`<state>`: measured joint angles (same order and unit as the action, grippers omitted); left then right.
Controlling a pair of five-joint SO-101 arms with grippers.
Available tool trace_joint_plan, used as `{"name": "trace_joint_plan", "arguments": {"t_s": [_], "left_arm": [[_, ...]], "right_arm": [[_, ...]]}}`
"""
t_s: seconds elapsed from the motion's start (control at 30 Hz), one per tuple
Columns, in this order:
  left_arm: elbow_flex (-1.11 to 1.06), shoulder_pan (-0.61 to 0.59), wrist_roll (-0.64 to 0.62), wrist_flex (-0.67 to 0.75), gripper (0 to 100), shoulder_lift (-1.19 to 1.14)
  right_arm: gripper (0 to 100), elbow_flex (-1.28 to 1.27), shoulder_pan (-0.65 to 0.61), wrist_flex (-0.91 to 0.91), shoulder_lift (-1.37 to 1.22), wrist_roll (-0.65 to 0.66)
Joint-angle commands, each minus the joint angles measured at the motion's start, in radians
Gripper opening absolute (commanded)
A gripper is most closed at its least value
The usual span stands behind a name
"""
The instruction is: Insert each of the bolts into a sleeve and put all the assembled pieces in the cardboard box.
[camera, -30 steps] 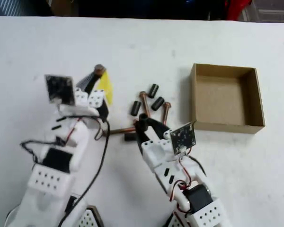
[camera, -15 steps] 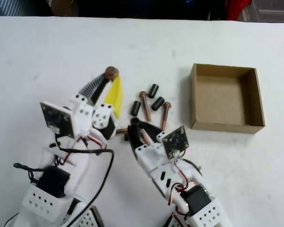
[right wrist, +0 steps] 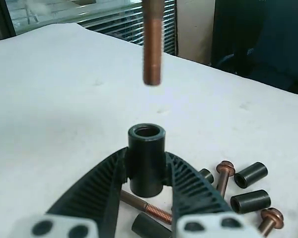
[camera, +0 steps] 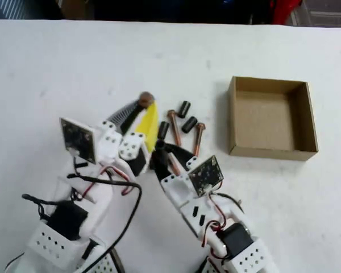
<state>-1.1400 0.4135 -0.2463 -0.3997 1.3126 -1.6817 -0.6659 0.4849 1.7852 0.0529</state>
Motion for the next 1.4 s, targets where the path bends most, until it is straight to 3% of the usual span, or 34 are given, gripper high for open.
{"name": "trace_joint_plan", "arguments": {"t_s": [0.0, 1.13, 1.37], "left_arm": [[0.012, 0.061, -0.009, -0.031, 2, 0.027], [-0.04, 0.068, -0.017, -0.066, 2, 0.028], [-0.038, 0.068, -0.084, -0.103, 2, 0.028]], "right_arm": [[1.7, -0.009, -0.005, -0.025, 0.015, 0.015], [1.7, -0.009, -0.004, -0.019, 0.015, 0.015], [1.7, -0.009, -0.004, -0.019, 0.015, 0.015]]}}
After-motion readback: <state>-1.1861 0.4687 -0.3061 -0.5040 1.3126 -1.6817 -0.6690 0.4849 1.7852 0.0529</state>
